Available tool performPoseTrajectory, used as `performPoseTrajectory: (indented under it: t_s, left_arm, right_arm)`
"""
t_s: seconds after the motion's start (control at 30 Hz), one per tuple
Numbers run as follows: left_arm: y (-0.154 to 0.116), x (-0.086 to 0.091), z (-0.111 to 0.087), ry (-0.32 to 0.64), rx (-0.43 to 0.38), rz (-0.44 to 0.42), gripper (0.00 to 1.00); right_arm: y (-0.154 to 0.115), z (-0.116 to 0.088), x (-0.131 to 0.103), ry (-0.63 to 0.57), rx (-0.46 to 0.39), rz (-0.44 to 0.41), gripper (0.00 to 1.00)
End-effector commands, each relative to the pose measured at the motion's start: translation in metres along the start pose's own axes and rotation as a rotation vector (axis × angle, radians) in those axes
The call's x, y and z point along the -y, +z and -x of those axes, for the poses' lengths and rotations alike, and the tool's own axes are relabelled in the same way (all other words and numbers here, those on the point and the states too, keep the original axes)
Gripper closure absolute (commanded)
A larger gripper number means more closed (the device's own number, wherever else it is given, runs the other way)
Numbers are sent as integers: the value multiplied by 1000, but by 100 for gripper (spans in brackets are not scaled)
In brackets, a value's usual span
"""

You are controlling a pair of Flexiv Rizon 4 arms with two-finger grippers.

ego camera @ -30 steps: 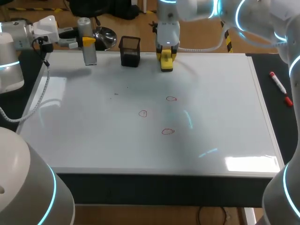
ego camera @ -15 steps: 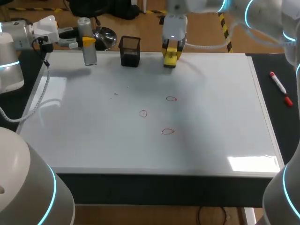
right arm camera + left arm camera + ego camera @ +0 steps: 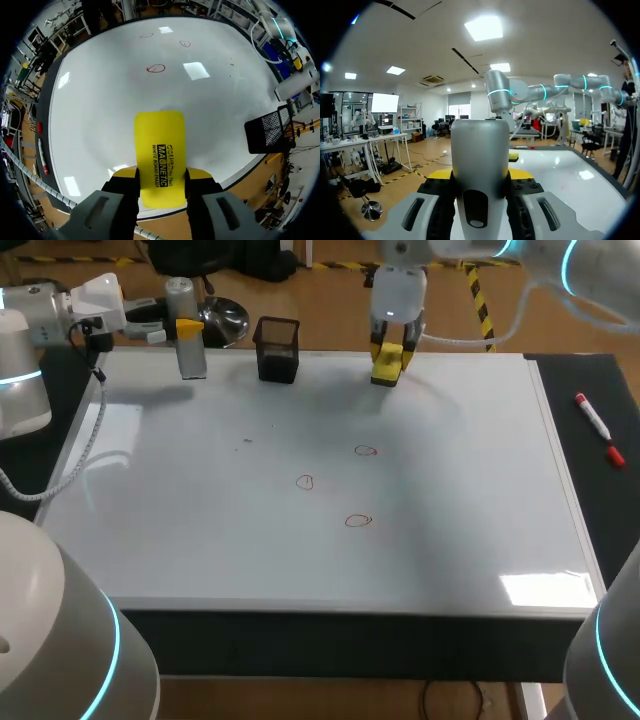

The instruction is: Pick up the inspection probe, press it on each red-marked spot on the whiteboard one by one, put down the probe, pick up the eraser, and wipe off all the red marks.

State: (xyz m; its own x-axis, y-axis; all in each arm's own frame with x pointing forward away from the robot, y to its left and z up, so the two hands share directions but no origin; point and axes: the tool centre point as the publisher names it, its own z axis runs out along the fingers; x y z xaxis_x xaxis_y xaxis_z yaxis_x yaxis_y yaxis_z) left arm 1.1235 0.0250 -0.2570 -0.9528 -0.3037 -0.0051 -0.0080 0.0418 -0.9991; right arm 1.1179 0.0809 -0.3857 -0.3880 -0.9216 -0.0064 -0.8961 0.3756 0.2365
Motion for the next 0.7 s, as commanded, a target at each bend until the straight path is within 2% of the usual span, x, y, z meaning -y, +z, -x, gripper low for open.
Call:
performPoseTrajectory:
  t_s: [0.03, 0.47, 0.7]
  left_arm:
    - [0, 1, -1, 2, 3, -1, 100]
    - [0, 1, -1, 2, 3, -1, 100]
    - [0, 1, -1, 2, 3, -1, 100]
  right_arm:
    - [-7, -29, -28, 19, 29, -115, 100]
    - [11, -68, -53, 119, 69, -97, 100]
    - [24, -82, -65, 159, 80, -80, 100]
